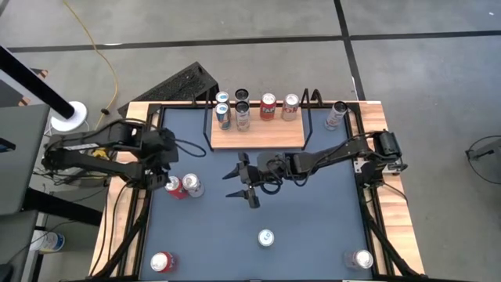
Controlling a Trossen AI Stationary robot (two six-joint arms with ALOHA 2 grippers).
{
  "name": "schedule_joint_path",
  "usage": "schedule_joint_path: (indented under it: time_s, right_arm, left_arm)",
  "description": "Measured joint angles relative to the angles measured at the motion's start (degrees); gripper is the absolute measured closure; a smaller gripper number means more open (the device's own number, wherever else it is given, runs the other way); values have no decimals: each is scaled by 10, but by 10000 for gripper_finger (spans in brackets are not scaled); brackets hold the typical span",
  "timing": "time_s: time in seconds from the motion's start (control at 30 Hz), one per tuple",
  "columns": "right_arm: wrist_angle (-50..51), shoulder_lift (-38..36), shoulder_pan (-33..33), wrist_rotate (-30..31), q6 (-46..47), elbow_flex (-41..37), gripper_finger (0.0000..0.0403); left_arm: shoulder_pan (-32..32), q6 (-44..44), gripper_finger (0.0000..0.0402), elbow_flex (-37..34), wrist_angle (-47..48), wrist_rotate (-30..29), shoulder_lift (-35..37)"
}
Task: Place canned beverage on shelf
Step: Put the top orange soda can on the shelf aligned with the other orange soda can
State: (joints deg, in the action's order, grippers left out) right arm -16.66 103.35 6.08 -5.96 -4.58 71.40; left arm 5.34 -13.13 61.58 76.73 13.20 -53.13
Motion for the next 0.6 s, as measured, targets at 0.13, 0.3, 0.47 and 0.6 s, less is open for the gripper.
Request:
schedule_joint_path:
  time_s: [0.13,0.3,0.47,0.6]
  right_arm:
    - [3,0,-3,0,-4,0,132]
    - [4,0,-4,0,-16,0,132]
    - [11,0,-4,0,-16,0,132]
    - [13,0,-4,0,-17,0,132]
  left_arm:
    - [0,0,162,-12,-6,7,-2]
    - [0,-1,162,-21,-8,-32,-7]
    - [-1,-26,160,-22,-5,-30,-17]
    - [-1,-23,148,-22,-1,-32,-24]
